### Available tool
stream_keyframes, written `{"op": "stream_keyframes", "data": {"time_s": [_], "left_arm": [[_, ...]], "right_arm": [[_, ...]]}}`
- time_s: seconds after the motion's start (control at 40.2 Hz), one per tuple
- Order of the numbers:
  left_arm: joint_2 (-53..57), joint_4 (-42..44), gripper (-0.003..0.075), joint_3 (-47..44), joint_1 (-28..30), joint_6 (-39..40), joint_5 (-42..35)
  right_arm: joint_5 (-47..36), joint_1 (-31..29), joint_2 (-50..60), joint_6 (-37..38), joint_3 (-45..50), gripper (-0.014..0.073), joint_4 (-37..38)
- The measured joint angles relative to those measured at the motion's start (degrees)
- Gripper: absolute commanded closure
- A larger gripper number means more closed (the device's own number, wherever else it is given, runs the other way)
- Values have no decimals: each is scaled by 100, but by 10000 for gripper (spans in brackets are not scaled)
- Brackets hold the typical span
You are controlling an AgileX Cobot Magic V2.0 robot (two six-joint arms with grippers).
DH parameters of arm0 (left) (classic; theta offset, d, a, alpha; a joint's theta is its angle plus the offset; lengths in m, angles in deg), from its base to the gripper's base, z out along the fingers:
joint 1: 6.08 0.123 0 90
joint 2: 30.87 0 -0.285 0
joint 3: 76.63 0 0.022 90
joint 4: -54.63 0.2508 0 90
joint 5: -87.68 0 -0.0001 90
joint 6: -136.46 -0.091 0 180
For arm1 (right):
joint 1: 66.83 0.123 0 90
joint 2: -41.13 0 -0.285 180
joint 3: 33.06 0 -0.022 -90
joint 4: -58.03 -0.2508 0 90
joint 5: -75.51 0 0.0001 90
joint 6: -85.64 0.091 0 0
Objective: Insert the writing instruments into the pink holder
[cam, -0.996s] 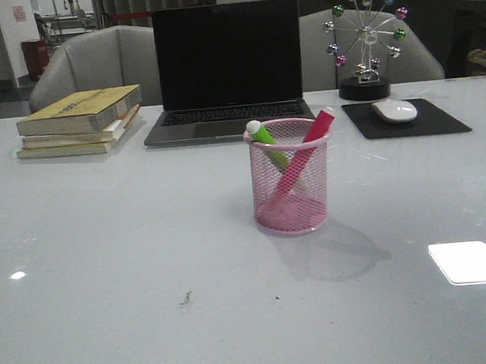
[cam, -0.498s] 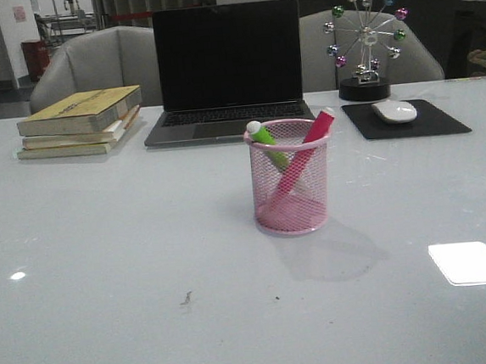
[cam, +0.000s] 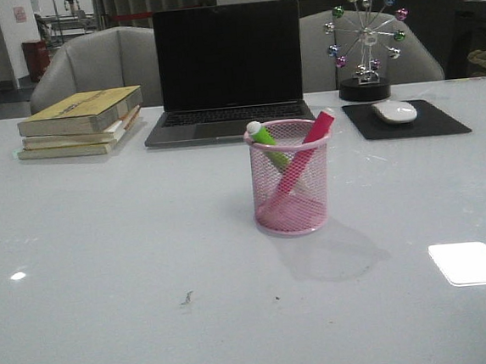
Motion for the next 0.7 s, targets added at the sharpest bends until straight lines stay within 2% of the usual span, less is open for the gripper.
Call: {"op": "stream_keyframes", "data": {"time_s": [0.697], "left_arm": [[-241, 0, 318, 0, 0, 0, -288]], "right_arm": [[-41, 0, 8, 0, 0, 74, 48]]}}
